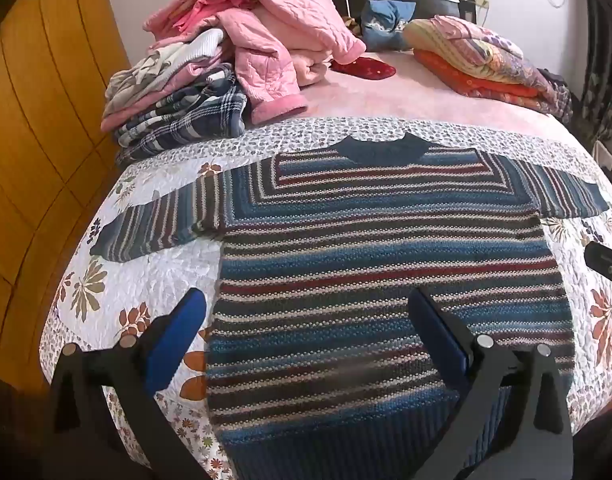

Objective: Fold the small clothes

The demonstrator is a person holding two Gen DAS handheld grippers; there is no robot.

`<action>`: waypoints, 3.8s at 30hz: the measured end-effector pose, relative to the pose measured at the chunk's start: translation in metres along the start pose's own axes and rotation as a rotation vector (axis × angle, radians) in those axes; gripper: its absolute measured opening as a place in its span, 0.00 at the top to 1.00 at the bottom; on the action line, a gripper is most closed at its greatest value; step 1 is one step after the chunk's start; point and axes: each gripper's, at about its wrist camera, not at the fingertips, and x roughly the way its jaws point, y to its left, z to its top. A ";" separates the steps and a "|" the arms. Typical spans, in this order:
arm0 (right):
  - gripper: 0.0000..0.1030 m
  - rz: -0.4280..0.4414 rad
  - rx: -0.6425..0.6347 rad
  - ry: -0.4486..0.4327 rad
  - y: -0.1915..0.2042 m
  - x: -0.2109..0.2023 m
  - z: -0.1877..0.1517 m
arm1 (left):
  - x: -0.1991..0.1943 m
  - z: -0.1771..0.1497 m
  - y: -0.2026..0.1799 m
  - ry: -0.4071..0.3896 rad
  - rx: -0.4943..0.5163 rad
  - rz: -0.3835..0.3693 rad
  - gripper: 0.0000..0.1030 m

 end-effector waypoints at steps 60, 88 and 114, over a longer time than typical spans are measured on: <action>0.04 0.071 -0.008 0.027 0.005 0.011 -0.007 | 0.002 -0.002 0.005 0.027 -0.020 -0.051 0.03; 0.04 0.070 -0.007 0.028 0.006 0.011 -0.006 | 0.000 0.003 0.008 0.023 -0.025 -0.045 0.03; 0.04 0.076 0.159 0.148 -0.100 0.080 0.071 | 0.037 0.030 -0.006 0.048 -0.041 -0.005 0.03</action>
